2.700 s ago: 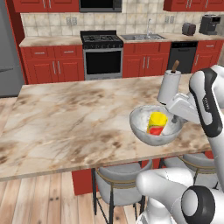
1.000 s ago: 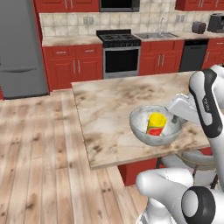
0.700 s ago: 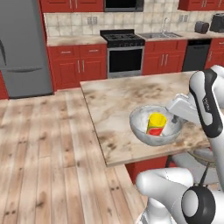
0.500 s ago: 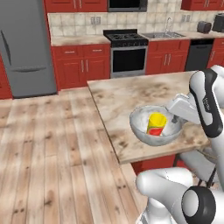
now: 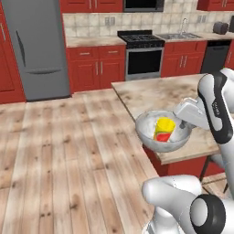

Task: Place the cup inside the bowl on the dining table and move the bowl to any counter.

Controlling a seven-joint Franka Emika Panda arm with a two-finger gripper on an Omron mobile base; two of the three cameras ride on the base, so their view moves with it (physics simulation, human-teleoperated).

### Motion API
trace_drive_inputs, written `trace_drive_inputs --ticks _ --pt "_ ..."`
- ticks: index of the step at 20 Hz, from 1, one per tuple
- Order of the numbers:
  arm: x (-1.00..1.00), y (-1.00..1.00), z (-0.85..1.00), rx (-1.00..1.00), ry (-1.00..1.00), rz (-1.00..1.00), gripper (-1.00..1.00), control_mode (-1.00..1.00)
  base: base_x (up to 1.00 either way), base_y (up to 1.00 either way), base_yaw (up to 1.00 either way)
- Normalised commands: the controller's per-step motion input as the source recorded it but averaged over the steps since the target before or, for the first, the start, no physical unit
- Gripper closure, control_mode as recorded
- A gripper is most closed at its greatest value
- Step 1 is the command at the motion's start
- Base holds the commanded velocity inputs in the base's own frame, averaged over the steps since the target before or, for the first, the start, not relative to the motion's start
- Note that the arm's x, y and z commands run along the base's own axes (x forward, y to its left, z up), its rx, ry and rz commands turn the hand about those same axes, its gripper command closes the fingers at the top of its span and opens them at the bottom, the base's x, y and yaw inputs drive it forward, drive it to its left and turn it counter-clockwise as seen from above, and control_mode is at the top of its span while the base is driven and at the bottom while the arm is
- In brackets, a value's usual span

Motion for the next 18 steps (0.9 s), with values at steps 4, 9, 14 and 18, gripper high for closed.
trace_drive_inputs --ticks 4,9,14,18 --pt "0.0 0.0 0.0 0.0 0.0 0.0 1.0 1.0 0.0 0.78 -0.02" --pt "0.0 0.0 0.0 0.0 0.0 0.0 1.0 1.0 0.0 0.8 -0.02" --pt "0.0 0.0 0.0 0.0 0.0 0.0 1.0 1.0 0.04 0.8 -0.02" --pt "0.0 0.0 0.0 0.0 0.0 0.0 1.0 1.0 0.33 0.73 -0.01"
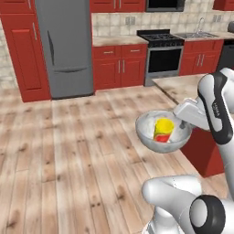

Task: Place the cup inside the bowl on the dining table and move the bowl to any counter.

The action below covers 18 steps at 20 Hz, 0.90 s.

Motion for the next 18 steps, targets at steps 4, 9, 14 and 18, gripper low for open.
trace_drive_inputs --ticks 4,9,14,18 --pt "0.0 0.0 0.0 0.0 0.0 0.0 1.0 1.0 0.48 0.61 -0.01" --pt "0.0 0.0 0.0 0.0 0.0 0.0 1.0 1.0 0.62 0.44 0.0" --pt "0.0 0.0 0.0 0.0 0.0 0.0 1.0 1.0 0.65 0.41 0.0" --pt "0.0 0.0 0.0 0.0 0.0 0.0 1.0 1.0 0.64 0.43 0.0"
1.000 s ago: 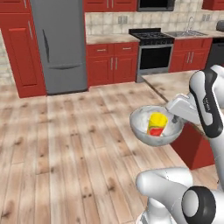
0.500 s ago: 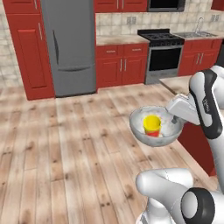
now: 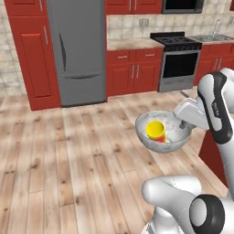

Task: Place the cup inside the bowl on the dining table and move the bowl to any counter.

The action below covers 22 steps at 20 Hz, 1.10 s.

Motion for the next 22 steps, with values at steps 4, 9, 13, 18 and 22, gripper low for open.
trace_drive_inputs --ticks 4,9,13,18,22 --pt "0.0 0.0 0.0 0.0 0.0 0.0 1.0 1.0 0.6 0.45 0.0" --pt "0.0 0.0 0.0 0.0 0.0 0.0 1.0 1.0 0.63 0.48 -0.01" --pt "0.0 0.0 0.0 0.0 0.0 0.0 1.0 1.0 0.71 0.39 0.0" --pt "0.0 0.0 0.0 0.0 0.0 0.0 1.0 1.0 0.69 0.4 0.0" --pt "0.0 0.0 0.0 0.0 0.0 0.0 1.0 1.0 0.63 0.42 0.0"
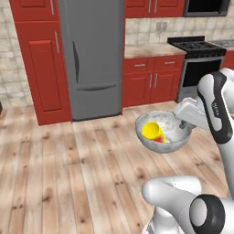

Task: Place the cup inside the bowl on the dining table and move the bowl to any counter.

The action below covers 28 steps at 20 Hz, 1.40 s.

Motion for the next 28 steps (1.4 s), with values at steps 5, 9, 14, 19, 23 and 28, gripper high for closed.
trace_drive_inputs --ticks 5,9,14,19,23,28 --pt "0.0 0.0 0.0 0.0 0.0 0.0 1.0 1.0 0.6 0.41 -0.01" --pt "0.0 0.0 0.0 0.0 0.0 0.0 1.0 1.0 0.62 0.37 -0.02" --pt "0.0 0.0 0.0 0.0 0.0 0.0 1.0 1.0 0.64 0.39 -0.02" --pt "0.0 0.0 0.0 0.0 0.0 0.0 1.0 1.0 0.74 0.37 -0.02" --pt "0.0 0.0 0.0 0.0 0.0 0.0 1.0 1.0 0.74 0.36 -0.02" --pt "0.0 0.0 0.0 0.0 0.0 0.0 1.0 1.0 0.73 0.34 -0.01"
